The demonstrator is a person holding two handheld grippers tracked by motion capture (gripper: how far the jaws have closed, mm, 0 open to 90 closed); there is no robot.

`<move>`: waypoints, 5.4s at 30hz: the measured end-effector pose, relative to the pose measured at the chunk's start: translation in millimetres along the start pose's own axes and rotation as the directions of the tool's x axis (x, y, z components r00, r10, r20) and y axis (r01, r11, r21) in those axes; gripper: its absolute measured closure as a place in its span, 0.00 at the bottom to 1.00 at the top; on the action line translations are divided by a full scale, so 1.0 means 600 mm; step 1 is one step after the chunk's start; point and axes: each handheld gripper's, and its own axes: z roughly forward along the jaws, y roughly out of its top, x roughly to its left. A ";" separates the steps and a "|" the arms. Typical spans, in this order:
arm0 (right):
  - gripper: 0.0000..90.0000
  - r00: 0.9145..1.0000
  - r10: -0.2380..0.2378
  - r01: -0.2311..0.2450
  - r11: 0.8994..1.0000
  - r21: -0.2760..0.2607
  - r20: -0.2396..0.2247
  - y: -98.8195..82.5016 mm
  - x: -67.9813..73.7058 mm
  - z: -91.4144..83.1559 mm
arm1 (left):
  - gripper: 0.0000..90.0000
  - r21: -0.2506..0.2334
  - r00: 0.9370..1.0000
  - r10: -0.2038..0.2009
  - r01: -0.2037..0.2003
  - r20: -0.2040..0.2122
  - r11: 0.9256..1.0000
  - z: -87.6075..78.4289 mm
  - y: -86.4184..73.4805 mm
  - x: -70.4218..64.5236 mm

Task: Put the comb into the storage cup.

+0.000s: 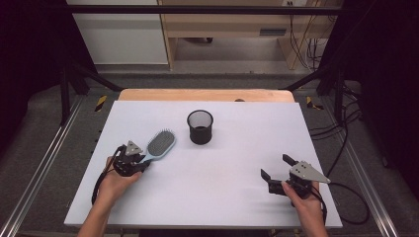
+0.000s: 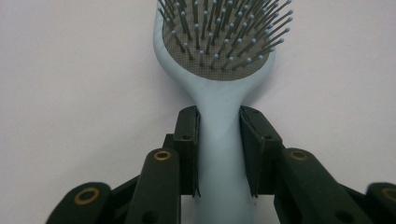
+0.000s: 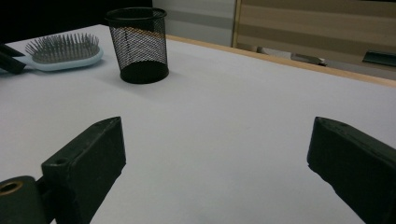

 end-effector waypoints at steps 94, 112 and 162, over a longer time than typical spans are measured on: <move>0.03 0.890 0.321 -0.354 0.934 -0.045 -0.323 0.200 0.138 0.159 | 0.77 -0.468 0.976 0.139 -0.044 0.171 0.883 -0.046 0.178 -0.224; 0.13 0.863 0.381 -0.419 0.907 -0.048 -0.332 0.202 0.131 0.171 | 0.77 -0.483 0.976 0.147 -0.053 0.160 0.874 -0.041 0.169 -0.232; 0.58 0.840 0.383 -0.421 0.907 -0.018 -0.385 0.200 0.154 0.179 | 0.77 -0.450 0.978 0.136 -0.052 0.155 0.892 -0.010 0.144 -0.213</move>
